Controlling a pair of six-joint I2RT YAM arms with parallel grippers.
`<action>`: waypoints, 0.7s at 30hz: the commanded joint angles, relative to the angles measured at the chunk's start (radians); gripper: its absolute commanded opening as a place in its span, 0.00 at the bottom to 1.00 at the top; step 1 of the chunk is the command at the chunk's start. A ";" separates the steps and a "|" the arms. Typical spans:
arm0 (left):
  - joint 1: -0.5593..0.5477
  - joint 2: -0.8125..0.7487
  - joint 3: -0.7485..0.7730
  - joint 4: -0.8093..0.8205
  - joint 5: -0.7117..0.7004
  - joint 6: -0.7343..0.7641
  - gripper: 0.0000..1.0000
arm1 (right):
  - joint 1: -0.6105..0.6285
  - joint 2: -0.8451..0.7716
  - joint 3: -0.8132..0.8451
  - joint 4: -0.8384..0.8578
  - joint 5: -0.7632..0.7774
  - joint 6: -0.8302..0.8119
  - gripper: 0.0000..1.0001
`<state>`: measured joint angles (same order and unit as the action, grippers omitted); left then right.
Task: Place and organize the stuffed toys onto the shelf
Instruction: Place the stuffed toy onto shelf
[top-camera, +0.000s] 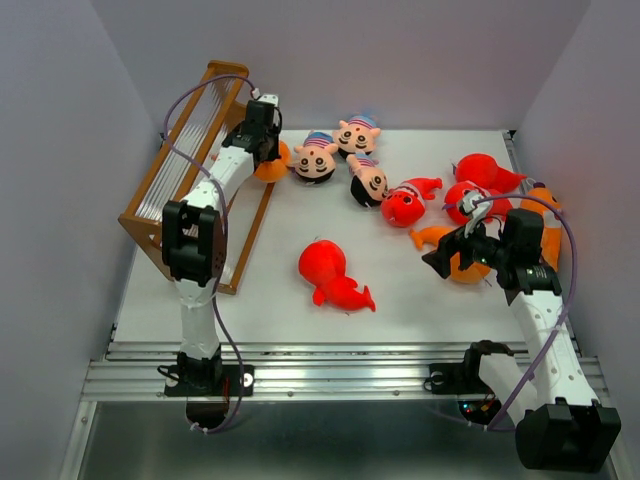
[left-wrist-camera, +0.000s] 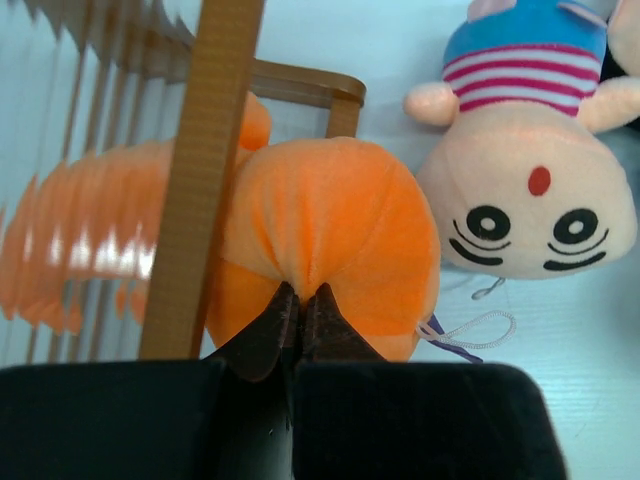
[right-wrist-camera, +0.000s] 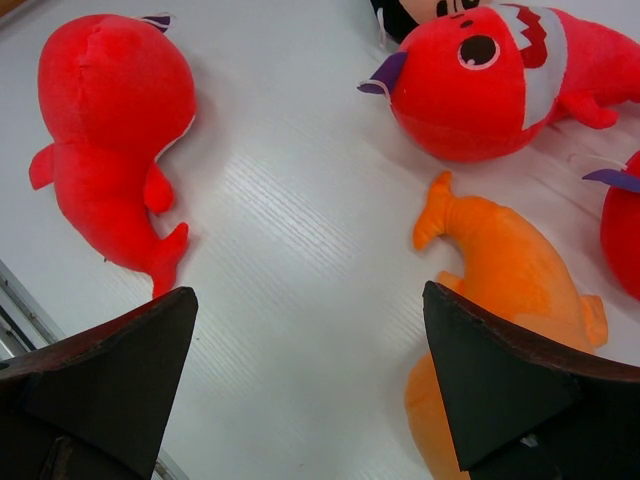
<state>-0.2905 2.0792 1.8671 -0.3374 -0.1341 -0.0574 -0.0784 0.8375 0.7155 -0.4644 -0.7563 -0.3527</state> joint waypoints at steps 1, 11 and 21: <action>0.013 -0.007 0.084 0.067 -0.022 -0.010 0.00 | -0.003 -0.017 -0.007 0.020 0.002 -0.017 1.00; 0.030 0.085 0.191 0.118 -0.050 -0.044 0.00 | -0.003 -0.015 -0.008 0.020 0.005 -0.019 1.00; 0.053 0.159 0.219 0.167 -0.050 -0.102 0.00 | -0.003 -0.011 -0.008 0.020 0.005 -0.020 1.00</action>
<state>-0.2531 2.2311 2.0151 -0.2337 -0.1680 -0.1303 -0.0784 0.8375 0.7086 -0.4644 -0.7555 -0.3634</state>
